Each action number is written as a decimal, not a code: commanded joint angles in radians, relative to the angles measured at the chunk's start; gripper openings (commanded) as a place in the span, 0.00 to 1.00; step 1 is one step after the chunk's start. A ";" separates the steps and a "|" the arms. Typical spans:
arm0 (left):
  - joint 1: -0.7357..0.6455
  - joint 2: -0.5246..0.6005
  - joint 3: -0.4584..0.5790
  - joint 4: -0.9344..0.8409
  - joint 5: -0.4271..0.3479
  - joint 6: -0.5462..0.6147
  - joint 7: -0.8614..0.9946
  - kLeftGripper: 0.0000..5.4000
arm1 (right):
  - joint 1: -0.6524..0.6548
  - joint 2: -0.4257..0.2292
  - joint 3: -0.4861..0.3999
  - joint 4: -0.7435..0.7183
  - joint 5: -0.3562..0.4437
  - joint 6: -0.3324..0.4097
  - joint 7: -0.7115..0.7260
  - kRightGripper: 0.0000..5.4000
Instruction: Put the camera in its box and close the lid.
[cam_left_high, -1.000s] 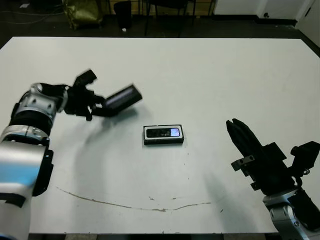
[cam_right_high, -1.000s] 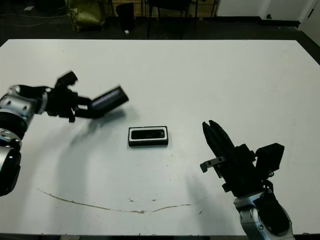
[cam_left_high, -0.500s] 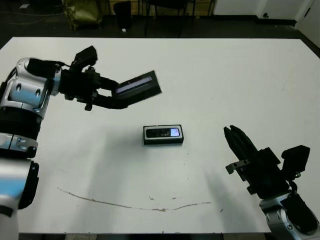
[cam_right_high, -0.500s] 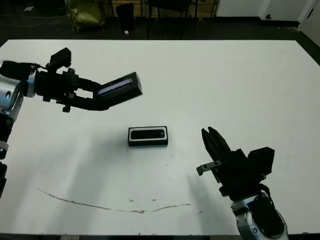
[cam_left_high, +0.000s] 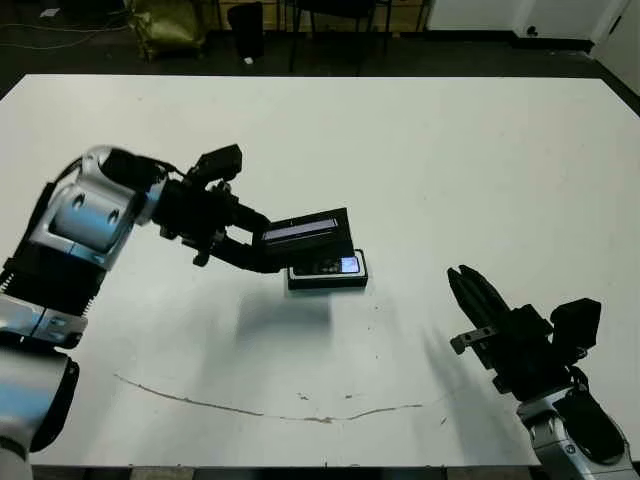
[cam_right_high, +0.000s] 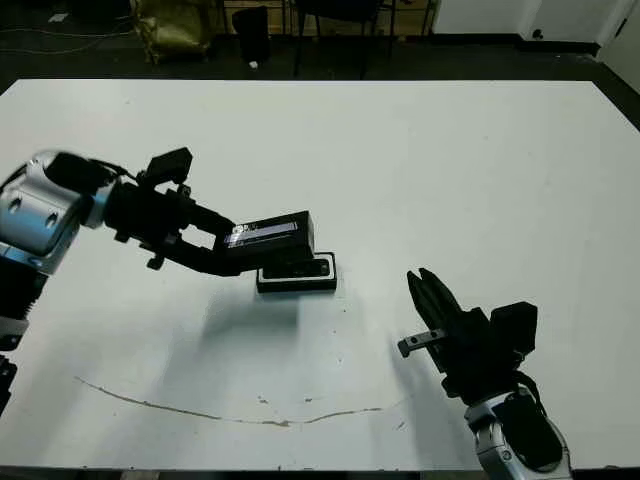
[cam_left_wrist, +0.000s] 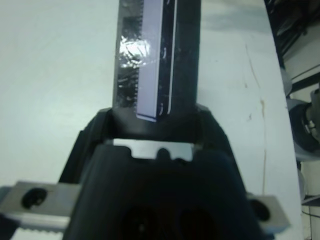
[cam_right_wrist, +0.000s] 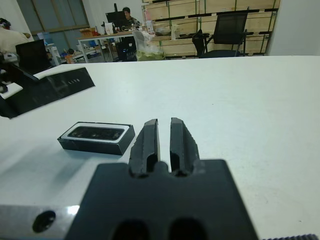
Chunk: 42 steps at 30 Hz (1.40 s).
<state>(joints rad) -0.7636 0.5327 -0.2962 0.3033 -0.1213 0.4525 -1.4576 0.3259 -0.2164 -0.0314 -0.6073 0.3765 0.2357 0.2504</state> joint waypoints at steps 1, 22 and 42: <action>0.043 -0.016 -0.004 0.005 -0.001 -0.028 0.047 0.41 | 0.009 0.001 -0.009 0.031 0.011 -0.013 0.022 0.00; 0.033 -0.076 -0.006 0.100 -0.012 -0.104 0.134 0.41 | 0.012 0.001 -0.007 -0.002 -0.025 0.019 -0.012 0.00; 0.053 -0.100 -0.028 0.153 0.000 -0.125 0.137 0.41 | 0.013 -0.006 -0.015 -0.011 -0.047 0.030 -0.012 0.00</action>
<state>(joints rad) -0.7244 0.4332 -0.3222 0.4408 -0.1243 0.3318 -1.3241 0.3263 -0.2091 -0.0421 -0.6218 0.3384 0.2430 0.2403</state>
